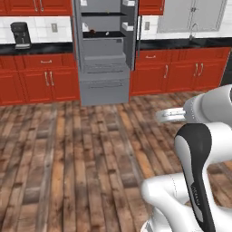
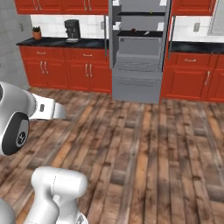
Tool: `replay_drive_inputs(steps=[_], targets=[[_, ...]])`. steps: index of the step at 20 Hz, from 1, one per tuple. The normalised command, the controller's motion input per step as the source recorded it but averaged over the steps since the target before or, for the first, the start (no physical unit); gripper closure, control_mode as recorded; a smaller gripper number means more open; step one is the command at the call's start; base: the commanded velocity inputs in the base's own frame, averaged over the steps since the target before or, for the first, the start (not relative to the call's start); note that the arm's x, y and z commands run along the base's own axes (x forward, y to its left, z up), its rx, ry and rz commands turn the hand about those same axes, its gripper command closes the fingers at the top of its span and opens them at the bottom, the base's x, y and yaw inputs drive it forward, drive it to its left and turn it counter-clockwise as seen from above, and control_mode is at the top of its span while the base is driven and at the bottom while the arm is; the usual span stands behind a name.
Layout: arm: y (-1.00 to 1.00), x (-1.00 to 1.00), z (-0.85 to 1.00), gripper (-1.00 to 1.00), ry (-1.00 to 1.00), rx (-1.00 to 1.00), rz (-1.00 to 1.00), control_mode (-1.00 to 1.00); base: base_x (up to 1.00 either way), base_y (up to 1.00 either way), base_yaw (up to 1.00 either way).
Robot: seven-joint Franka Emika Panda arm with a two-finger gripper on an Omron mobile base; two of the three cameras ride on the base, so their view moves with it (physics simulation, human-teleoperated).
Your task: Transport the fish and mushroom to the fridge. Place the fish on the rack containing meat and place the mushroom on the rack containing the vegetable, ensuring meats and vegetables are on different racks.
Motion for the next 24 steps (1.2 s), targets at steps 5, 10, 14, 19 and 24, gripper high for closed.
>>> replay_drive_inputs(steps=[5, 10, 14, 19, 24], targets=[[0.0, 0.0, 0.0, -1.0, 0.0, 0.0, 0.0, 1.0, -1.0, -0.05, 0.0], [0.0, 0.0, 0.0, -1.0, 0.0, 0.0, 0.0, 1.0, -1.0, -0.19, -0.02], [0.0, 0.0, 0.0, -1.0, 0.0, 0.0, 0.0, 1.0, -1.0, 0.0, -0.01], [0.0, 0.0, 0.0, -1.0, 0.0, 0.0, 0.0, 1.0, -1.0, 0.0, -0.01], [0.0, 0.0, 0.0, -1.0, 0.0, 0.0, 0.0, 1.0, -1.0, -0.27, -0.03]])
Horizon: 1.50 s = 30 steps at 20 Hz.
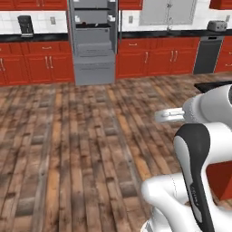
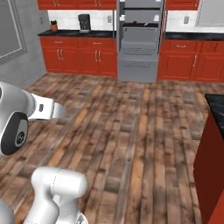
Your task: Transport the fish and mushroom to the fridge. Place the fish on the rack containing meat and place the mushroom on the rack containing the vegetable, ensuring meats and vegetables are on different racks.
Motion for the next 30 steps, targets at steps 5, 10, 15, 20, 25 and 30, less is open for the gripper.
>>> replay_drive_inputs(steps=[5, 10, 15, 20, 25, 30], targets=[[0.0, 0.0, 0.0, -1.0, 0.0, 0.0, 0.0, 1.0, -0.37, -1.0, -0.04], [0.0, 0.0, 0.0, -1.0, 0.0, 0.0, 0.0, 1.0, -0.45, -1.0, -0.14], [0.0, 0.0, 0.0, -1.0, 0.0, 0.0, 0.0, 1.0, -0.67, -1.0, -0.05], [0.0, 0.0, 0.0, -1.0, 0.0, 0.0, 0.0, 1.0, -1.0, -1.0, -0.02], [0.0, 0.0, 0.0, -1.0, 0.0, 0.0, 0.0, 1.0, -0.87, -1.0, 0.0], [0.0, 0.0, 0.0, -1.0, 0.0, 0.0, 0.0, 1.0, -0.45, -1.0, 0.0]])
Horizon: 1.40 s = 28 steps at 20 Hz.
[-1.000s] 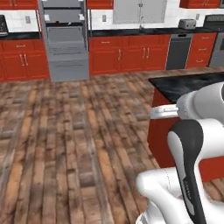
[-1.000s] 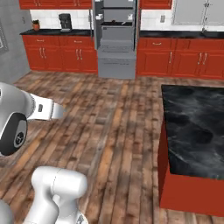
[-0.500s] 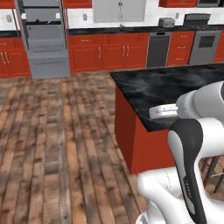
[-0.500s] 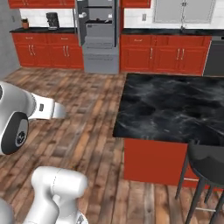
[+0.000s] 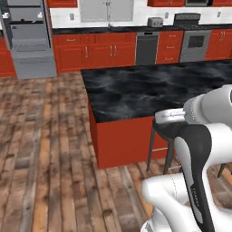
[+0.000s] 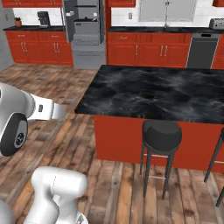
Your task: Transport the fish and mushroom to the fridge. Place the fish on the rack containing meat and place the mushroom on the rack containing the vegetable, ensuring meats and vegetables are on different racks.
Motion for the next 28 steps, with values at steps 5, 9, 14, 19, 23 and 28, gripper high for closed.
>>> replay_drive_inputs(steps=[5, 9, 14, 19, 23, 28], targets=[[0.0, 0.0, 0.0, -1.0, 0.0, 0.0, 0.0, 1.0, -0.2, -1.0, 0.0], [0.0, 0.0, 0.0, -1.0, 0.0, 0.0, 0.0, 1.0, 0.0, -1.0, 0.0], [0.0, 0.0, 0.0, -1.0, 0.0, 0.0, 0.0, 1.0, 0.0, -1.0, 0.0], [0.0, 0.0, 0.0, -1.0, 0.0, 0.0, 0.0, 1.0, 0.0, -1.0, 0.0], [0.0, 0.0, 0.0, -1.0, 0.0, 0.0, 0.0, 1.0, 0.0, -1.0, 0.0], [0.0, 0.0, 0.0, -1.0, 0.0, 0.0, 0.0, 1.0, 0.05, -1.0, 0.0]])
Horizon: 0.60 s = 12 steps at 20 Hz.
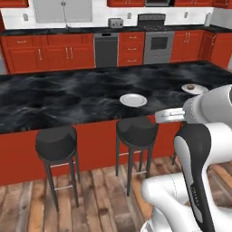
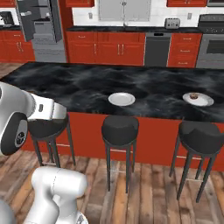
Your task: Transport the fish and mushroom to the fridge. Place the fish on the rack containing meat and place the mushroom on the rack containing the vegetable, ensuring meats and vegetables are on different racks.
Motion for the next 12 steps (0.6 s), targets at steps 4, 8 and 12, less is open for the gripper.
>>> replay_drive_inputs(steps=[4, 8, 12], targets=[[0.0, 0.0, 0.0, -1.0, 0.0, 0.0, 0.0, 1.0, 0.07, -1.0, 0.0], [0.0, 0.0, 0.0, -1.0, 0.0, 0.0, 0.0, 1.0, 0.16, -1.0, 0.0], [0.0, 0.0, 0.0, -1.0, 0.0, 0.0, 0.0, 1.0, 0.2, -1.0, 0.0]])
